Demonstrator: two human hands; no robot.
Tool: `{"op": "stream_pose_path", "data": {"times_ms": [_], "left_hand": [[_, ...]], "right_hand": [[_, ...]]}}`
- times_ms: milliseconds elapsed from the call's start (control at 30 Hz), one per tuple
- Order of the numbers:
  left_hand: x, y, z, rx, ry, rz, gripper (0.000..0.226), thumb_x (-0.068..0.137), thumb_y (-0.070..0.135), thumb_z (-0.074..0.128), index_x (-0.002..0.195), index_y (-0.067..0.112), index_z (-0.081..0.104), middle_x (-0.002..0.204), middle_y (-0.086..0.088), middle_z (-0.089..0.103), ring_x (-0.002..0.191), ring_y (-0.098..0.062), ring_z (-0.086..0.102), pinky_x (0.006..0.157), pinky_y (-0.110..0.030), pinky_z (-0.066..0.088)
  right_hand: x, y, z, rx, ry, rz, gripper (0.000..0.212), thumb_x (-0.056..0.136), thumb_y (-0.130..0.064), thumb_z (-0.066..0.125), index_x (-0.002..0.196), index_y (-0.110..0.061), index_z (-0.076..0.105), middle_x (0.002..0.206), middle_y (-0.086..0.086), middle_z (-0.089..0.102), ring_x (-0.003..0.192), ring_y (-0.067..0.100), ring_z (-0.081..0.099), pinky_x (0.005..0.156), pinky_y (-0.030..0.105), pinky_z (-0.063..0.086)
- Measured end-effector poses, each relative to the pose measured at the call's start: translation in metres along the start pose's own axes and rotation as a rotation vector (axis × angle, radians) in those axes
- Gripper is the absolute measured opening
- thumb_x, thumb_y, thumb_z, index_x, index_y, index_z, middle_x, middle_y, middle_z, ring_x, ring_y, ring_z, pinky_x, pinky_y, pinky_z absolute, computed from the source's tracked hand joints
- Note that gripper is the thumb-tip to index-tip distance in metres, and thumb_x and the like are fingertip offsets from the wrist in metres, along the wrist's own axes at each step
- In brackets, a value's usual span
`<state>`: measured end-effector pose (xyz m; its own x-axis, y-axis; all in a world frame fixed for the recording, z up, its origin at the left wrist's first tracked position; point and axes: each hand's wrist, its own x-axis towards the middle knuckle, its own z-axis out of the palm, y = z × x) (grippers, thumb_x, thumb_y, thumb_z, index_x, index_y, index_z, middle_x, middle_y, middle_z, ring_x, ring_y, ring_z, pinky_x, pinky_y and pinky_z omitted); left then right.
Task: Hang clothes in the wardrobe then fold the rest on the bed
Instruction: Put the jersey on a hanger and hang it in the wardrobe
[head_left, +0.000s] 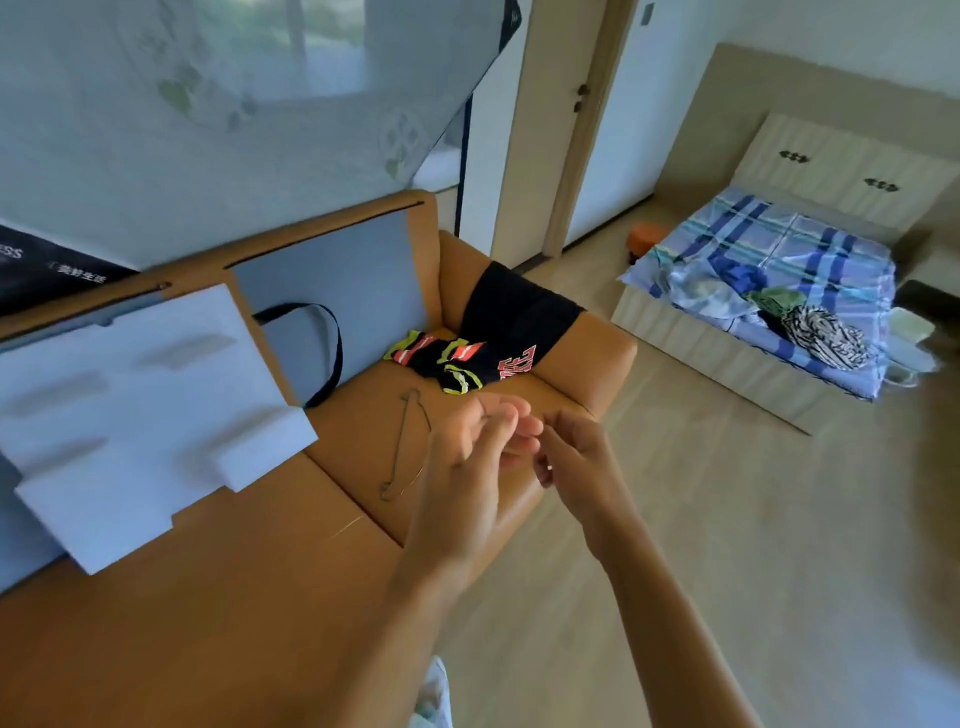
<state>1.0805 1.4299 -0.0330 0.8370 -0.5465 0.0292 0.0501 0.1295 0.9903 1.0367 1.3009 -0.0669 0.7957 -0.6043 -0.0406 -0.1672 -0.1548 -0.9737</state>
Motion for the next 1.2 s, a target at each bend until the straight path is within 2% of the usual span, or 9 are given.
{"op": "stream_pose_path", "data": {"times_ms": [100,400,467,600,800,933,1033,1100,1200], "left_hand": [[0.071,-0.005,-0.001,0.014,0.013,-0.003,0.025,0.106,0.018,0.044,0.106,0.009,0.067,0.097,-0.009,0.074,0.091,-0.019,0.071,0.080,-0.027,0.058],[0.256,-0.058,-0.013,0.037,0.163,-0.126,0.024,0.105,0.022,0.046,0.099,0.015,0.067,0.093,-0.003,0.075,0.091,-0.019,0.071,0.085,-0.035,0.056],[0.280,-0.074,-0.015,0.012,0.202,-0.152,0.023,0.105,0.025,0.048,0.098,0.014,0.067,0.093,-0.004,0.074,0.091,-0.021,0.071,0.084,-0.037,0.055],[0.350,-0.114,-0.012,0.005,0.315,-0.191,0.026,0.092,0.038,0.049,0.093,0.019,0.067,0.088,0.001,0.074,0.086,-0.015,0.070,0.080,-0.032,0.055],[0.470,-0.188,-0.001,0.033,0.534,-0.300,0.023,0.100,0.034,0.050,0.094,0.020,0.067,0.085,0.003,0.072,0.084,-0.010,0.069,0.074,-0.020,0.053],[0.534,-0.245,0.007,-0.012,0.624,-0.407,0.022,0.103,0.020,0.049,0.096,0.012,0.068,0.086,0.002,0.073,0.080,-0.006,0.068,0.074,-0.022,0.051],[0.567,-0.294,0.012,-0.045,0.632,-0.432,0.021,0.104,0.014,0.049,0.097,0.007,0.067,0.085,-0.001,0.072,0.078,-0.007,0.067,0.069,-0.017,0.050],[0.581,-0.327,0.012,-0.040,0.615,-0.460,0.020,0.104,0.016,0.049,0.096,0.010,0.067,0.086,0.000,0.071,0.079,-0.007,0.066,0.071,-0.016,0.049],[0.596,-0.377,0.009,-0.028,0.600,-0.510,0.019,0.104,0.020,0.050,0.095,0.016,0.066,0.087,0.002,0.071,0.080,-0.008,0.067,0.072,-0.015,0.049]], "right_hand": [[0.067,0.001,0.003,-0.032,-0.027,0.038,0.028,0.100,-0.019,0.057,0.072,-0.014,0.056,0.059,0.000,0.051,0.055,0.012,0.046,0.054,0.025,0.039],[0.283,0.038,0.025,-0.129,-0.160,0.164,0.025,0.099,-0.022,0.059,0.084,-0.002,0.062,0.058,-0.001,0.053,0.058,0.018,0.047,0.060,0.035,0.040],[0.320,0.054,0.030,-0.155,-0.207,0.197,0.023,0.100,-0.023,0.058,0.083,-0.007,0.061,0.059,0.000,0.053,0.059,0.019,0.047,0.060,0.036,0.040],[0.417,0.103,0.042,-0.222,-0.320,0.258,0.018,0.101,-0.022,0.055,0.094,-0.006,0.062,0.067,0.008,0.055,0.060,0.019,0.049,0.057,0.031,0.041],[0.560,0.199,0.066,-0.355,-0.509,0.350,0.018,0.097,-0.020,0.060,0.102,-0.003,0.060,0.073,0.012,0.059,0.062,0.022,0.056,0.063,0.040,0.050],[0.641,0.261,0.088,-0.499,-0.610,0.308,0.012,0.091,-0.025,0.066,0.094,-0.015,0.059,0.086,0.017,0.066,0.063,0.020,0.061,0.066,0.043,0.056],[0.689,0.310,0.105,-0.575,-0.642,0.261,0.013,0.088,-0.021,0.067,0.093,-0.019,0.056,0.083,0.007,0.064,0.069,0.023,0.061,0.066,0.041,0.052],[0.717,0.347,0.114,-0.648,-0.653,0.195,0.022,0.086,-0.018,0.070,0.101,-0.017,0.054,0.087,0.000,0.059,0.077,0.019,0.057,0.068,0.034,0.047],[0.754,0.412,0.127,-0.839,-0.724,0.059,0.048,0.083,-0.019,0.073,0.124,-0.014,0.049,0.119,0.007,0.053,0.099,0.022,0.054,0.081,0.038,0.049]]}}
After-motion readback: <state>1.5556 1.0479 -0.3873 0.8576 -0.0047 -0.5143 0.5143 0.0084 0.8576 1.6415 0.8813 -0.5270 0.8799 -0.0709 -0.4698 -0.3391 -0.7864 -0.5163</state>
